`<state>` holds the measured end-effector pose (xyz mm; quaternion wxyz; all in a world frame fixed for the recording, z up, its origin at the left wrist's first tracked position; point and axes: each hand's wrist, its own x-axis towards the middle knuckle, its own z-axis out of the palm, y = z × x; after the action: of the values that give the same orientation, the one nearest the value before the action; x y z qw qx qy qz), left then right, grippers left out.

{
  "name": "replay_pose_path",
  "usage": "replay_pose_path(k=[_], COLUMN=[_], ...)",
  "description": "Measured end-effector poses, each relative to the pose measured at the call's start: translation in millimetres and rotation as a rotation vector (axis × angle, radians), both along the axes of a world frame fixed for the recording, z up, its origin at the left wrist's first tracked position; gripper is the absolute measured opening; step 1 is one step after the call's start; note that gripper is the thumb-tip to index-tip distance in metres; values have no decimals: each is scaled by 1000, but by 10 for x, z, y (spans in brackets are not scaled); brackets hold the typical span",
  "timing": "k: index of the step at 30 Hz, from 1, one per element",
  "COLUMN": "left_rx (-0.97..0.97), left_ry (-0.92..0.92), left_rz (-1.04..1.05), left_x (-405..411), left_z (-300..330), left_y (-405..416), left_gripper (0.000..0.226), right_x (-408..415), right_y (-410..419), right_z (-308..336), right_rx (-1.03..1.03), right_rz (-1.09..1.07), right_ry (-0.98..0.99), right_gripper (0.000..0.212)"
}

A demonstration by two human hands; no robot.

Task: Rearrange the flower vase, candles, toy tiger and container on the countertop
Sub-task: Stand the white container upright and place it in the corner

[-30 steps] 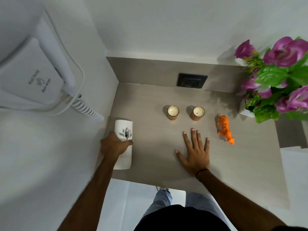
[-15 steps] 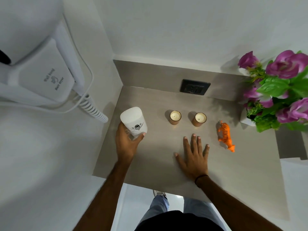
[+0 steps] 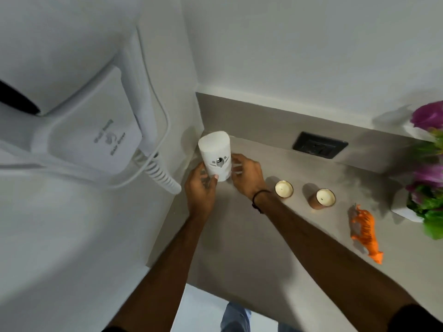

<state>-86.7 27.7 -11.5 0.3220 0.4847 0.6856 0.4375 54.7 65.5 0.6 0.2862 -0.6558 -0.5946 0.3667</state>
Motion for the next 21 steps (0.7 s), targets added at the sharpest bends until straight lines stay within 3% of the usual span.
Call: replay_pose_path(k=[8, 11, 17, 21], left_rx=[57, 70, 45, -22], left_ry=[129, 176, 162, 40], left_rz=[144, 210, 202, 100], left_x=[110, 156, 175, 304], left_z=[-114, -113, -138, -234], left_y=[998, 1106, 993, 597], left_gripper=[24, 28, 27, 28], right_x=[-222, -271, -114, 320], right_y=[1038, 1166, 987, 380], right_z=[16, 4, 83, 192], right_rx=[36, 29, 20, 122], right_rz=[-9, -39, -60, -127], right_ry=[11, -3, 26, -17], right_gripper=[43, 37, 37, 33])
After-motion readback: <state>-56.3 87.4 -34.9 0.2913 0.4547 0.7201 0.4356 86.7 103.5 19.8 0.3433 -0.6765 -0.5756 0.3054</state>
